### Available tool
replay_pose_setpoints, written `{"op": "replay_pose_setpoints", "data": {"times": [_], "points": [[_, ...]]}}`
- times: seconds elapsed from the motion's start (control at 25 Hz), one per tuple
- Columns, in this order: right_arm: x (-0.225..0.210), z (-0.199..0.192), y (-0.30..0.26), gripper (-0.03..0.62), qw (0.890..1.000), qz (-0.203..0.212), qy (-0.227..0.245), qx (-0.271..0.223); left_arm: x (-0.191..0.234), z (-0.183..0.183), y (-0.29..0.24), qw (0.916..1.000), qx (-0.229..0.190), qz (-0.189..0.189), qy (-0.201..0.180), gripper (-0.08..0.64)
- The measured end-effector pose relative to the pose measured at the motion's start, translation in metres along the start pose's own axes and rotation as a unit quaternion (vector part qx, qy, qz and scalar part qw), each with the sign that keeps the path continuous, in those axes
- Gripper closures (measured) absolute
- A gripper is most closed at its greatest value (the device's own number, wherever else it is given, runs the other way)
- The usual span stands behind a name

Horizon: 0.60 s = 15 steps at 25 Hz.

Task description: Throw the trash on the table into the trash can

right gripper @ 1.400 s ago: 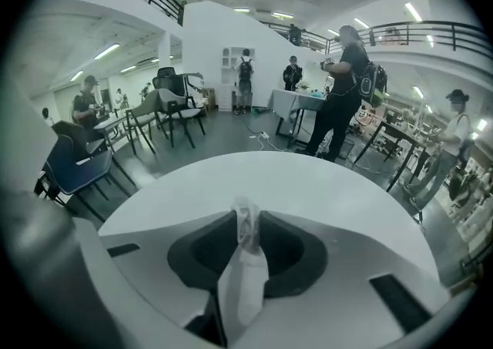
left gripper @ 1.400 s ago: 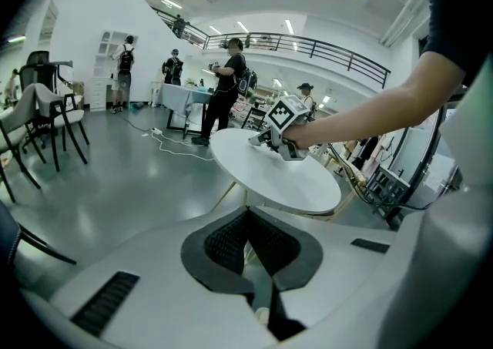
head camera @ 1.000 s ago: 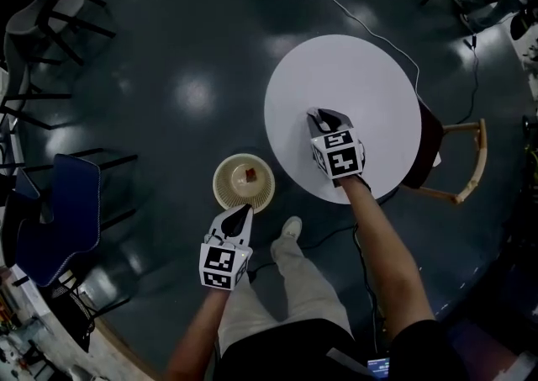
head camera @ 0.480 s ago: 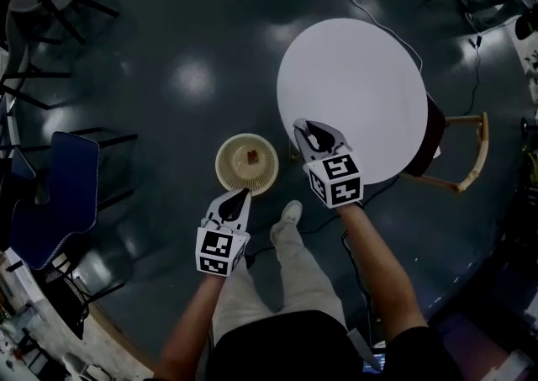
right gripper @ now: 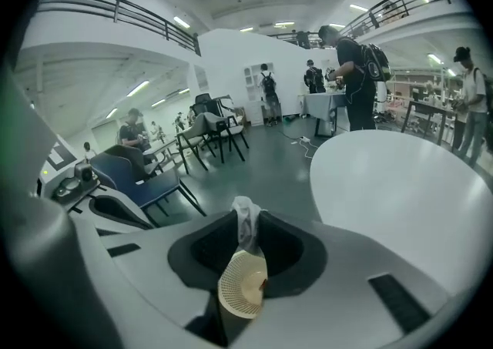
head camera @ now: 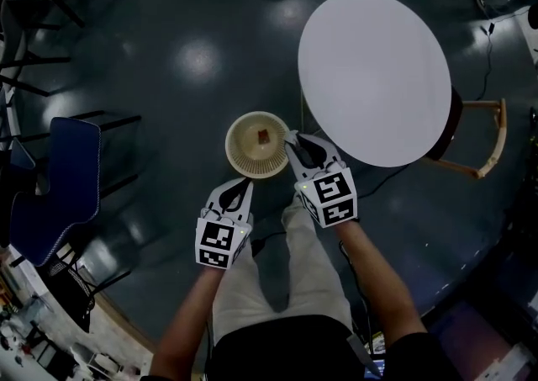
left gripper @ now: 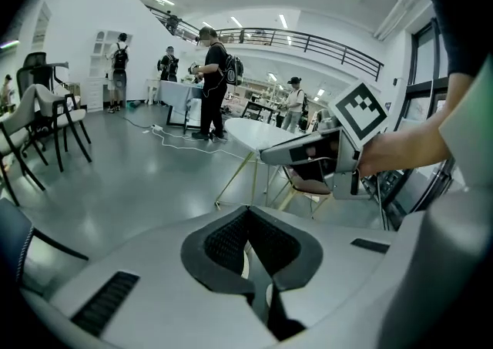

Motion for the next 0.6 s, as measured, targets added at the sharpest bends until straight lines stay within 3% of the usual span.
{"op": "replay_pose_setpoints", "data": {"times": [0.6], "points": [[0.034,-0.132,-0.066,0.502,0.998,0.005,-0.042,0.053,0.045,-0.107,-0.042,0.9988,0.043,-0.023,0.001,0.545]]}}
Point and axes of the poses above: the fingertips, and each gripper's own axes: y backward along the fingers, x to its left, z out of its top, the point moved 4 cm from there along y, backward along the fingers, and after that the axes turned 5 degrees about -x, right-handed, at the moved point
